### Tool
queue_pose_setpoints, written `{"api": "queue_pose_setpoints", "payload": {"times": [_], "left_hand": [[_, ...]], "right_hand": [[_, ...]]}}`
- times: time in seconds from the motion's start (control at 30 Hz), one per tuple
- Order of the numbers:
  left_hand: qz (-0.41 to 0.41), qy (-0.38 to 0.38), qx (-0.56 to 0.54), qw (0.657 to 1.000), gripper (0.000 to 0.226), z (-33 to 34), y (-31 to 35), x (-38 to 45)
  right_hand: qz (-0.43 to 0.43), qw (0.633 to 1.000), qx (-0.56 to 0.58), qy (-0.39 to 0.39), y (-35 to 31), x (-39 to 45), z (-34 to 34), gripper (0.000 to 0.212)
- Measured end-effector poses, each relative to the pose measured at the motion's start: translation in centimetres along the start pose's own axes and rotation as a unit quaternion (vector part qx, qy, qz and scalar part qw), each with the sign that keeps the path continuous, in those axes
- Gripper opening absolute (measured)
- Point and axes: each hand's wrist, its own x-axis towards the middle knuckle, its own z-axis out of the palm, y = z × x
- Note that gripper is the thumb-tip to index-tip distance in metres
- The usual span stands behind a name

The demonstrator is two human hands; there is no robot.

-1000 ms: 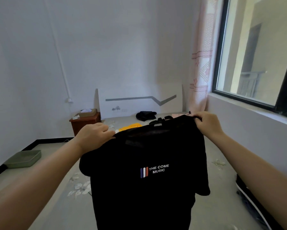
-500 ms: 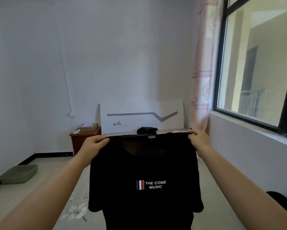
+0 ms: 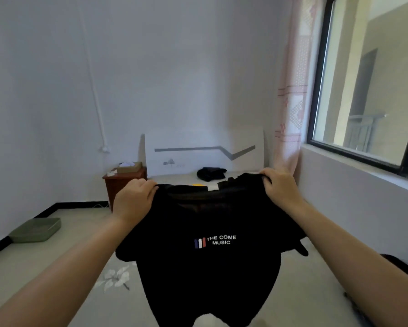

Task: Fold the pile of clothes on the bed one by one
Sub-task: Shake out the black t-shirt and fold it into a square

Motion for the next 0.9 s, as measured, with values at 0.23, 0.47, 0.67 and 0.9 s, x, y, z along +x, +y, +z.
{"api": "queue_pose_setpoints", "payload": {"times": [0.23,0.47,0.67,0.9], "left_hand": [[0.148,0.102,0.132,0.975,0.045,-3.1,0.4,-8.6],[0.119,0.084,0.125,0.981,0.034,-4.3,-0.5,-11.6],[0.101,-0.044,0.144,0.983,0.029,0.4,-3.2,-12.8],[0.103,-0.192,0.127,0.968,0.029,8.8,-6.9,-18.0]], "right_hand": [[-0.100,0.961,-0.139,0.216,-0.8,-11.3,0.3,0.014],[-0.161,0.968,-0.155,0.115,-1.2,-13.6,1.6,0.023],[-0.075,0.965,-0.166,-0.191,1.1,-12.4,9.1,0.020],[-0.058,0.892,-0.136,-0.427,6.2,-14.2,20.8,0.029]]}}
